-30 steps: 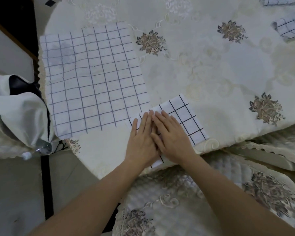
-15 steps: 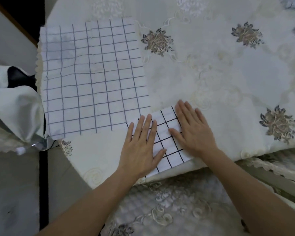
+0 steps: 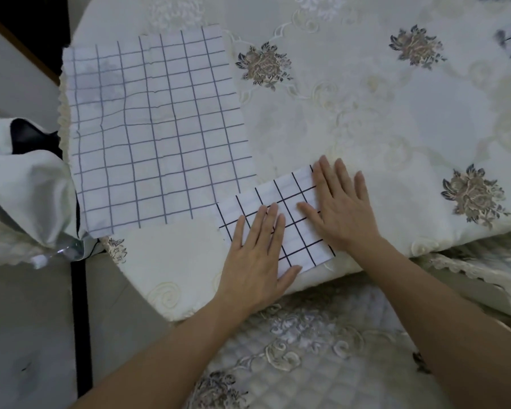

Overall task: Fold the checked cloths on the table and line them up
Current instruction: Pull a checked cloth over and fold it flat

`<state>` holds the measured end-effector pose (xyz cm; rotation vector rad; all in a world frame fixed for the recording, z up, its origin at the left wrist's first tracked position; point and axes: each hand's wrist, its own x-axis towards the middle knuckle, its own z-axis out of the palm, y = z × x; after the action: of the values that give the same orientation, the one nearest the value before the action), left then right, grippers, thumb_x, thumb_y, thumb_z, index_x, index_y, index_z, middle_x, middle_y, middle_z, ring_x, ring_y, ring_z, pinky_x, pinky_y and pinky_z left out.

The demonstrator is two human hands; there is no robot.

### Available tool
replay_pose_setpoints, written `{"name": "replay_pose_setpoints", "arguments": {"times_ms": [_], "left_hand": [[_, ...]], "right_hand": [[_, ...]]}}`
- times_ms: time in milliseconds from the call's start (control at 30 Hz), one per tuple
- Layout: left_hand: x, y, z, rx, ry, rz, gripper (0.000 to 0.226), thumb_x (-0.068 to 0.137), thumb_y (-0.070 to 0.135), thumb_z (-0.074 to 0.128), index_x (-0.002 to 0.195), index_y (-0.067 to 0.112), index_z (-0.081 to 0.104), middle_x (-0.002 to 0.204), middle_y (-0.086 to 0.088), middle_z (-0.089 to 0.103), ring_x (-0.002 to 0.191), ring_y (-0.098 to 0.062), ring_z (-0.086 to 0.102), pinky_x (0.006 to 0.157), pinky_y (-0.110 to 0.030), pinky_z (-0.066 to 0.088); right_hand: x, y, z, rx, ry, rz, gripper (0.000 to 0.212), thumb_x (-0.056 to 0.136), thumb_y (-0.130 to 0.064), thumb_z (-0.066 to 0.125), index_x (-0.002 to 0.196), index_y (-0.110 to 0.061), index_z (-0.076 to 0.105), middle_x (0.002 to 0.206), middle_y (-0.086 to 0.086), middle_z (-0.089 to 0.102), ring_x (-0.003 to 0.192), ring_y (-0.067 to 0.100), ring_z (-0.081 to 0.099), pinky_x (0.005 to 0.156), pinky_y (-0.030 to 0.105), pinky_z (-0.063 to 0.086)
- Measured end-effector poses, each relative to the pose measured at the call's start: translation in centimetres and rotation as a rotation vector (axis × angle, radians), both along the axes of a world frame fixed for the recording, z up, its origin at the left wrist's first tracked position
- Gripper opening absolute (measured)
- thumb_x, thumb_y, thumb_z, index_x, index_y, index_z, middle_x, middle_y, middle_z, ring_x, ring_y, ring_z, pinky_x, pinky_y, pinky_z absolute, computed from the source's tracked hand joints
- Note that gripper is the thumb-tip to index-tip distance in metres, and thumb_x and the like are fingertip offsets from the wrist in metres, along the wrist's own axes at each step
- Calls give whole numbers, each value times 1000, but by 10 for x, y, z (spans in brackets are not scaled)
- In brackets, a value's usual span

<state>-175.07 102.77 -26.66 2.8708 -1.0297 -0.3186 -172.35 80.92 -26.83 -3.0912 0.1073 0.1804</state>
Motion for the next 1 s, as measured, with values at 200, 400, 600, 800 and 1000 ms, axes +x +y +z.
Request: {"name": "replay_pose_setpoints", "arguments": {"times_ms": [200,400,600,800,1000], "left_hand": [[3,-3,4,26,20,-20,86,94,67,18,159,14,-3,166,-9,-12,153,-24,-14,121,-56,7],[6,5,1,16,-11,-5,84,98,69,17,159,13,1,167,-10,-8,154,-25,-9,121,-56,9],[17,21,0,5,-40,67,85,97,71,22,159,15,6,167,-10,-3,154,-26,-5,122,-53,13],[34,37,-2,14,-49,142,86,97,70,16,159,11,0,167,-9,-8,153,-22,-9,124,-49,11],[35,37,-1,16,-61,144,87,97,68,18,158,8,4,167,-11,-4,154,-23,-5,123,-49,12]], "right_hand": [[-47,66,9,223,-132,204,73,103,-56,26,157,-7,19,166,9,12,154,22,8,122,48,19],[-51,36,-5,109,-3,145,75,103,-59,17,159,-10,12,167,5,7,154,18,3,123,45,16],[-51,7,-4,44,27,56,81,99,-65,15,159,-12,4,167,4,-1,154,18,-2,125,43,9],[-49,10,-1,55,47,-2,83,98,-68,12,159,-13,-1,168,2,-4,154,17,-5,125,43,5],[-27,34,5,58,-78,-14,81,100,-63,25,157,-6,17,165,11,16,153,26,13,123,50,13]]}}
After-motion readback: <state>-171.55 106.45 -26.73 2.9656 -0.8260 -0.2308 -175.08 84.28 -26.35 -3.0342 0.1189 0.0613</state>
